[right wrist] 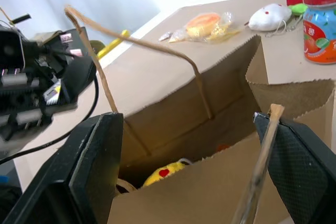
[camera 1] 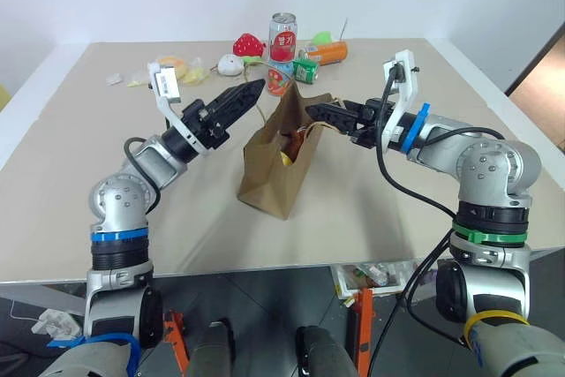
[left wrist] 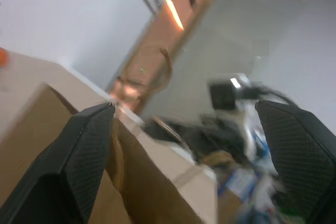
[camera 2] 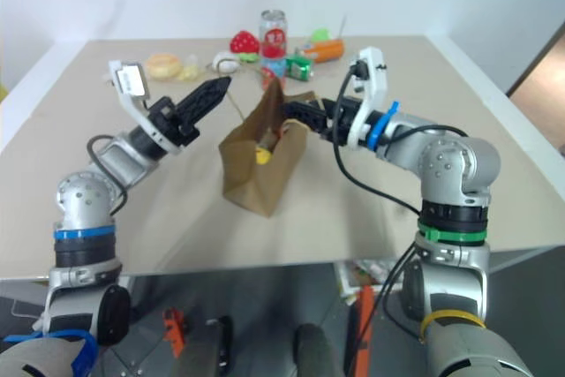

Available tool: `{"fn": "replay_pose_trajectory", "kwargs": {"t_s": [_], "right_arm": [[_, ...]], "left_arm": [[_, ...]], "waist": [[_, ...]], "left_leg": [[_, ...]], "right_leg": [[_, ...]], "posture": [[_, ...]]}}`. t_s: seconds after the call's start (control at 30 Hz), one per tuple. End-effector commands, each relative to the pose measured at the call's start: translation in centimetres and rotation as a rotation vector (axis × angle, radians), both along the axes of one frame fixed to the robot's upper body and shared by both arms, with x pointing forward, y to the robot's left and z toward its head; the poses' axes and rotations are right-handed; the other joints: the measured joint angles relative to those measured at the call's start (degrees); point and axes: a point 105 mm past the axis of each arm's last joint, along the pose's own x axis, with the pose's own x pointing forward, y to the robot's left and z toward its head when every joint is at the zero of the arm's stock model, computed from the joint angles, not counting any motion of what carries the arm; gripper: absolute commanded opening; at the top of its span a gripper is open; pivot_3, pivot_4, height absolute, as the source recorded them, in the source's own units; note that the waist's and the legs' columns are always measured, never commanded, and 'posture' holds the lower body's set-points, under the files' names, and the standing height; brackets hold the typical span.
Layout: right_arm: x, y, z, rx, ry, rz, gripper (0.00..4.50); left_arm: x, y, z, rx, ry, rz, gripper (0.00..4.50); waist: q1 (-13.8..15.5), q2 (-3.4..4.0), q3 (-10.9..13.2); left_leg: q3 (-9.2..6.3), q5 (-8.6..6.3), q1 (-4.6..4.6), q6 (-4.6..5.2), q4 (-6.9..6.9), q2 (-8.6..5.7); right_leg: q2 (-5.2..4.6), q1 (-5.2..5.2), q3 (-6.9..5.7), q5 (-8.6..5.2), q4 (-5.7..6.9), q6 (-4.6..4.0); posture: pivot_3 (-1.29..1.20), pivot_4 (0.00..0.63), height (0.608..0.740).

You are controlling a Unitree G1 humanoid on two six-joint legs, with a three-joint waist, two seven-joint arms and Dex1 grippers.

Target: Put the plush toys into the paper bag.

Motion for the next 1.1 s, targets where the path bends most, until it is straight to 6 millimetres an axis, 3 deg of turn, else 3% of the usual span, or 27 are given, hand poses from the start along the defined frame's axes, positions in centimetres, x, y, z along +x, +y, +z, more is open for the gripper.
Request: {"fn": "replay_pose_trajectory", "kwargs": {"t_s": [0.03,0.37,0.5,0.63,0.83,0.9,1.1], "right_arm": [[-1.1,-0.6,2.5,0.024,-0.085,0.034,4.28],[-2.2,-1.3,1.5,-0.109,-0.068,0.081,4.28],[-1.4,-2.7,3.8,-0.015,-0.131,0.008,4.28],[-2.8,-2.5,5.7,0.08,-0.239,0.062,4.28],[-4.6,-3.0,6.4,0.153,-0.3,0.121,4.28],[-5.0,-3.8,6.1,0.153,-0.28,0.124,4.28],[-7.6,-7.0,2.1,-0.081,-0.188,0.13,4.28]], "left_arm": [[-3.2,-0.4,-0.2,0.132,-0.102,-0.161,4.42],[-3.8,0.9,0.1,0.208,-0.144,-0.22,4.42],[-4.4,1.0,-0.1,0.21,-0.147,-0.24,4.42],[-4.8,1.2,-0.6,0.211,-0.14,-0.242,4.42],[-4.3,2.1,-2.7,0.332,-0.164,-0.159,4.42],[-4.1,2.7,-3.3,0.384,-0.187,-0.127,4.42],[-4.1,5.1,-3.6,0.466,-0.254,-0.049,4.42]], "waist": [[0.0,-0.01,0.0],[0.0,0.0,0.0],[0.0,0.0,0.0],[0.0,-0.01,0.0],[0.0,-0.01,0.0],[0.1,-0.01,0.0],[0.6,-0.02,0.0]], "left_leg": [[0.0,0.0,0.0,0.0,0.0,0.0],[0.01,-0.01,0.0,-0.02,0.0,0.0],[0.01,-0.02,0.0,-0.02,0.0,0.0],[0.01,-0.02,-0.01,-0.02,0.0,0.0],[0.01,-0.02,-0.01,-0.02,-0.09,0.01],[0.01,-0.02,-0.01,-0.02,-0.08,0.01],[0.09,-0.05,-0.08,-0.08,-0.07,-0.02]], "right_leg": [[0.0,0.0,0.0,0.0,0.0,0.0],[-0.03,-0.05,-0.01,-0.02,-0.01,-0.05],[-0.03,-0.05,-0.01,-0.02,-0.01,-0.06],[-0.03,-0.05,0.0,-0.02,-0.02,-0.06],[-0.02,-0.07,-0.01,-0.06,-0.01,-0.06],[-0.02,-0.06,-0.01,-0.05,-0.02,-0.07],[-0.17,-0.07,-0.05,-0.14,-0.07,-0.09]], "posture": [[0.0,0.15,0.74],[0.0,0.15,0.74],[0.0,0.15,0.74],[0.0,0.15,0.74],[0.0,0.15,0.74],[0.0,0.15,0.74],[0.0,0.15,0.74]]}}
